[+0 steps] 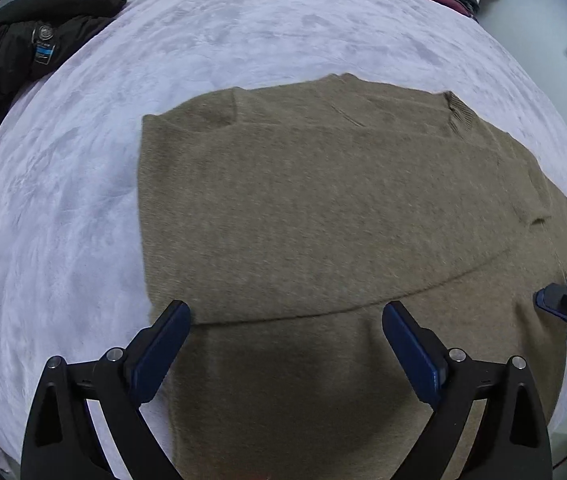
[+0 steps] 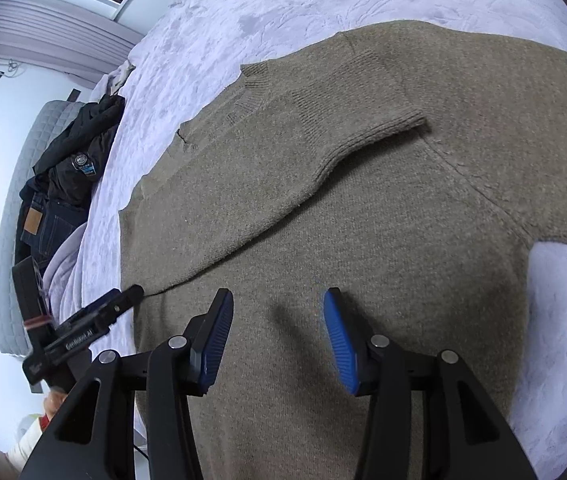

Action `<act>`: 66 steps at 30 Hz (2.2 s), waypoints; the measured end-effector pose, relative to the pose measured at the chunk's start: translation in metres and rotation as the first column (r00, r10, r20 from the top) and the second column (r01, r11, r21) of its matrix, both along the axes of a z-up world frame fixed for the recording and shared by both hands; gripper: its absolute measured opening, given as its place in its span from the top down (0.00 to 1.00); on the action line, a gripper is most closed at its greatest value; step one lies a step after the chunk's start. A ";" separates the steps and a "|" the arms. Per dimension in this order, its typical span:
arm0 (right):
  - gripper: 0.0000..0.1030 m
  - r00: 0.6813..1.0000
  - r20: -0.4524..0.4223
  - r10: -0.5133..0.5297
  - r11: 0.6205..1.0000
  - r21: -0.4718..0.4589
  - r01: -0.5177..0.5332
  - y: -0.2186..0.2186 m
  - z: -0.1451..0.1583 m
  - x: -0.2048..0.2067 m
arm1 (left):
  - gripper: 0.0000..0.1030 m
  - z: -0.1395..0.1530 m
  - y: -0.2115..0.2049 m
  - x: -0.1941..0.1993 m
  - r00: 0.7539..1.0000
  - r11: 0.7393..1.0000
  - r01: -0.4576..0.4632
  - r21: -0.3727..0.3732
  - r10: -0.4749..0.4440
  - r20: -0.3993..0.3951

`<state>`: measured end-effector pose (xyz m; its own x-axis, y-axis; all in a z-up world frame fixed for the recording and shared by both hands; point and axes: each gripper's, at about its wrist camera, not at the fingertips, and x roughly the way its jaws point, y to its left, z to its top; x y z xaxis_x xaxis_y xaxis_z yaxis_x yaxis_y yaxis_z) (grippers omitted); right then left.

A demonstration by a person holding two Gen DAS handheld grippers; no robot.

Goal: Fold small clothes

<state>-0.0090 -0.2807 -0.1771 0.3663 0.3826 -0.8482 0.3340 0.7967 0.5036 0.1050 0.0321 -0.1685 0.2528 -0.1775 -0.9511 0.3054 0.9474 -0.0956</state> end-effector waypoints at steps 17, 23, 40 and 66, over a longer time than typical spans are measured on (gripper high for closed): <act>0.23 0.996 0.037 -0.075 0.997 -0.031 0.076 -0.039 0.008 -0.037 | 0.00 -0.011 -0.091 -0.040 0.990 0.992 0.118 0.042 -0.115 -0.077; 0.23 0.989 0.056 -0.138 0.989 -0.043 0.141 -0.070 0.014 -0.059 | 0.00 -0.010 -0.122 -0.046 0.980 0.981 0.187 0.050 -0.183 -0.076; 0.23 0.663 0.179 -0.727 0.682 0.074 0.728 -0.268 0.038 -0.206 | 0.00 0.009 -0.254 -0.056 0.948 0.945 0.317 -0.080 -0.319 -0.014; 0.92 0.619 0.372 -0.692 0.683 0.615 0.394 -0.294 0.071 -0.108 | 0.00 0.003 -0.359 -0.029 0.939 0.941 0.336 -0.035 -0.331 0.092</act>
